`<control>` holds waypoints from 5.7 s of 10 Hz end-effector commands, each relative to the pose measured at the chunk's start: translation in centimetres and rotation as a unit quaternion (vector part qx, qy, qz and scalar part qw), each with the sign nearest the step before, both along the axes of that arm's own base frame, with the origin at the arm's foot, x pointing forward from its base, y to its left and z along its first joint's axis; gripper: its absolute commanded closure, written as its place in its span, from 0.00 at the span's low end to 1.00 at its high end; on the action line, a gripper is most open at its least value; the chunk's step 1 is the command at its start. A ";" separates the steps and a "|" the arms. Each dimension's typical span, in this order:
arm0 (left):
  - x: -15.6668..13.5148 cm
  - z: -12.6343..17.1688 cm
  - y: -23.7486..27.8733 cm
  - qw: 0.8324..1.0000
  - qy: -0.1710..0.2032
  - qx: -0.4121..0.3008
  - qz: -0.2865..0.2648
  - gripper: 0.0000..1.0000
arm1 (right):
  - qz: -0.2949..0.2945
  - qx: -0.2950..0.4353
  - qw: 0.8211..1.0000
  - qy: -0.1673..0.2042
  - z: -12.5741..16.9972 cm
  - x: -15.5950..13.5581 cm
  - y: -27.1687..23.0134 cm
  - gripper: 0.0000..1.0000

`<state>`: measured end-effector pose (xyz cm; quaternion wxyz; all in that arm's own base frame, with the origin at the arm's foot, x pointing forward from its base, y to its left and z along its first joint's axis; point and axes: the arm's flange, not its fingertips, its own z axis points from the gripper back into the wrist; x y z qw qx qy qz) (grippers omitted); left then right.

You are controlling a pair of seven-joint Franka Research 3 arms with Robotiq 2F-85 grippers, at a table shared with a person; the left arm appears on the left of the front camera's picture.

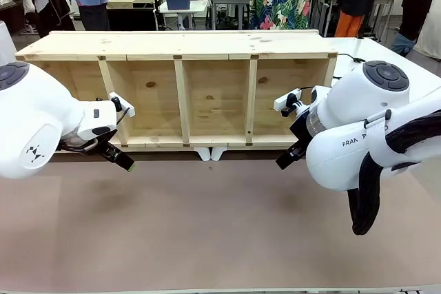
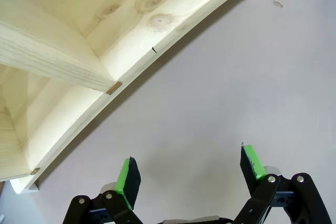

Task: Perform cable management.
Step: When the cord part of the Power Cable appears at the lower middle area of the table and stops, grasp the cord part of the Power Cable.

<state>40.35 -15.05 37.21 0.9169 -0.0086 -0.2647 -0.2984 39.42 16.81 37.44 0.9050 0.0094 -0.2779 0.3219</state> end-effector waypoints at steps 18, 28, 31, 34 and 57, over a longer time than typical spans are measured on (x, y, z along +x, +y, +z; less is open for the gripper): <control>-21.4 9.9 18.0 0.979 -0.191 -0.041 0.050 0.00 | -0.146 0.080 0.972 -0.168 11.3 -20.1 -14.1 0.00; -14.0 24.9 20.4 0.981 -0.177 -0.054 0.055 0.00 | -0.155 0.092 0.973 -0.142 24.9 -13.9 -13.5 0.00; -14.0 24.9 20.4 0.981 -0.177 -0.054 0.055 0.00 | -0.155 0.092 0.973 -0.142 24.9 -13.9 -13.5 0.00; -14.0 24.9 20.4 0.981 -0.177 -0.054 0.055 0.00 | -0.155 0.092 0.973 -0.142 24.9 -13.9 -13.5 0.00; -14.0 24.9 20.4 0.981 -0.177 -0.054 0.055 0.00 | -0.155 0.092 0.973 -0.142 24.9 -13.9 -13.5 0.00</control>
